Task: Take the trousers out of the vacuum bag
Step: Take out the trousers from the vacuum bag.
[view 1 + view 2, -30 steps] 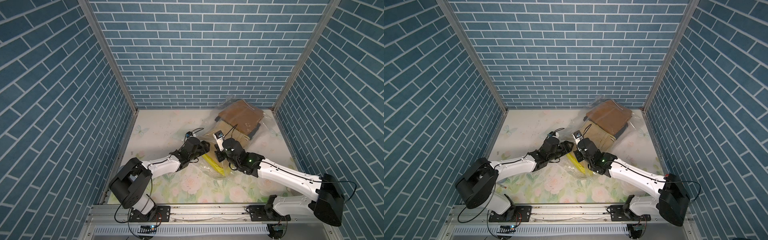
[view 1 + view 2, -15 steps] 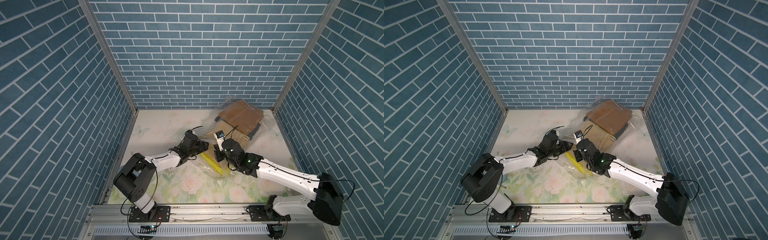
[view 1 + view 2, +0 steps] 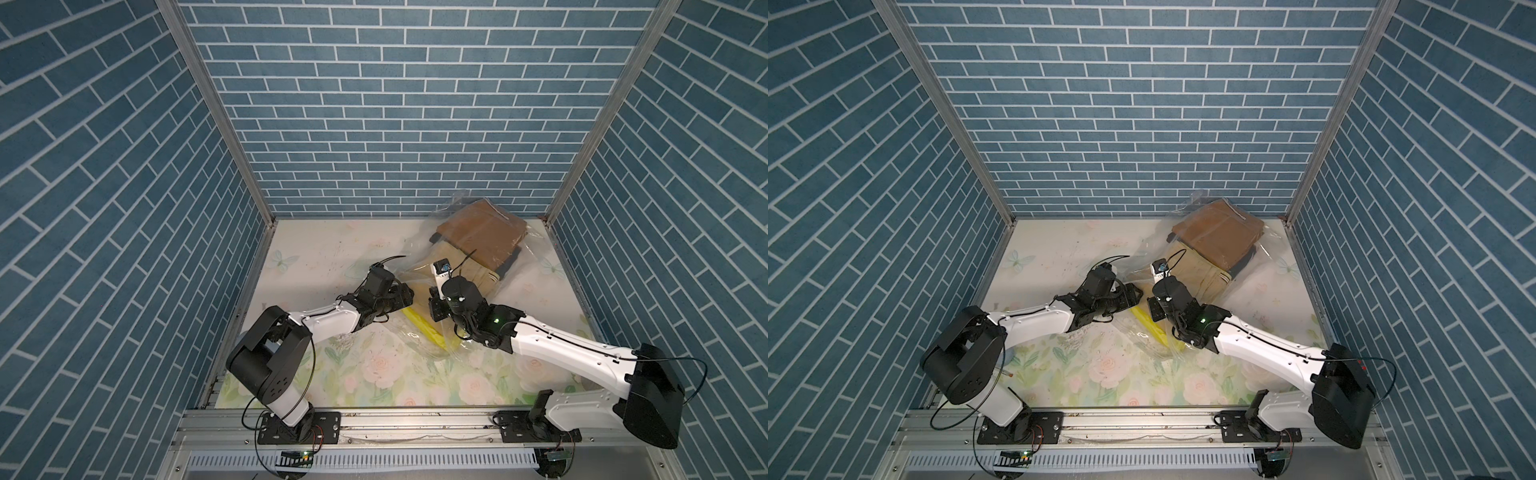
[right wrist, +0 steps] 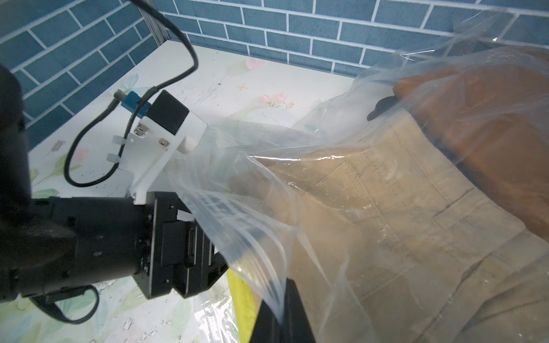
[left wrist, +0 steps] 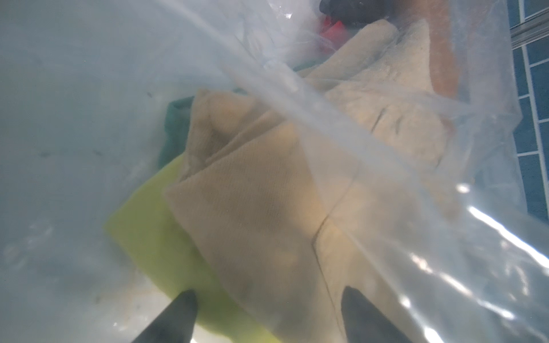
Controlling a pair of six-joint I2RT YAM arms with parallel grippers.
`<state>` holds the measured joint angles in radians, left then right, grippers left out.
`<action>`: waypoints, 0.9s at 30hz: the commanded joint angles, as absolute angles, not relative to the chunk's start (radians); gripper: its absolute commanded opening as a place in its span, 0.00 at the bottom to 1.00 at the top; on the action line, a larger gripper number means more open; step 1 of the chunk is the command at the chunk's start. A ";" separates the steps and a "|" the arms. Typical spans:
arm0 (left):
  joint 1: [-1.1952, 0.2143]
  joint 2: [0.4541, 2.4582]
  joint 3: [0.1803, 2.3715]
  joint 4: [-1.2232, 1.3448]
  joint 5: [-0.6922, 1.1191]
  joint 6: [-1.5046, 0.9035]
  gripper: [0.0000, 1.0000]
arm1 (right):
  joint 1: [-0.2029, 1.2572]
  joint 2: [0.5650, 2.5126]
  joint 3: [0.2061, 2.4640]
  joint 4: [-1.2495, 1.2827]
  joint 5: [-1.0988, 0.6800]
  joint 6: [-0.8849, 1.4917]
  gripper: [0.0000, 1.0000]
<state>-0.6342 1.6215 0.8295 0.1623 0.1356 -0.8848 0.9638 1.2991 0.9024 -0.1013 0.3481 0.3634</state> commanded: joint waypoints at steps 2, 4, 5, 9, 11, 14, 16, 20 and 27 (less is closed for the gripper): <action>-0.628 1.639 0.838 0.240 0.118 -0.904 0.77 | 0.961 1.274 0.908 -0.110 0.356 0.379 0.00; -0.627 1.649 0.854 0.242 0.111 -0.910 0.74 | 0.961 1.262 0.893 -0.105 0.353 0.380 0.00; -0.628 1.653 0.861 0.241 0.111 -0.912 0.73 | 0.961 1.257 0.884 -0.098 0.350 0.381 0.00; -0.627 1.681 0.877 0.243 0.117 -0.913 0.70 | 0.962 1.252 0.869 -0.083 0.348 0.388 0.00; -0.627 1.697 0.880 0.262 0.128 -0.914 0.70 | 0.962 1.252 0.868 -0.078 0.348 0.388 0.00; -0.627 1.702 0.856 0.327 0.143 -0.945 0.69 | 0.962 1.256 0.874 -0.081 0.347 0.384 0.00; -0.628 1.698 0.847 0.357 0.146 -0.958 0.67 | 0.962 1.261 0.878 -0.084 0.342 0.380 0.00; -0.636 1.699 0.850 0.383 0.150 -0.957 0.56 | 0.962 1.265 0.872 -0.086 0.341 0.386 0.00; -0.642 1.696 0.856 0.401 0.181 -0.958 0.22 | 0.962 1.267 0.862 -0.097 0.369 0.405 0.00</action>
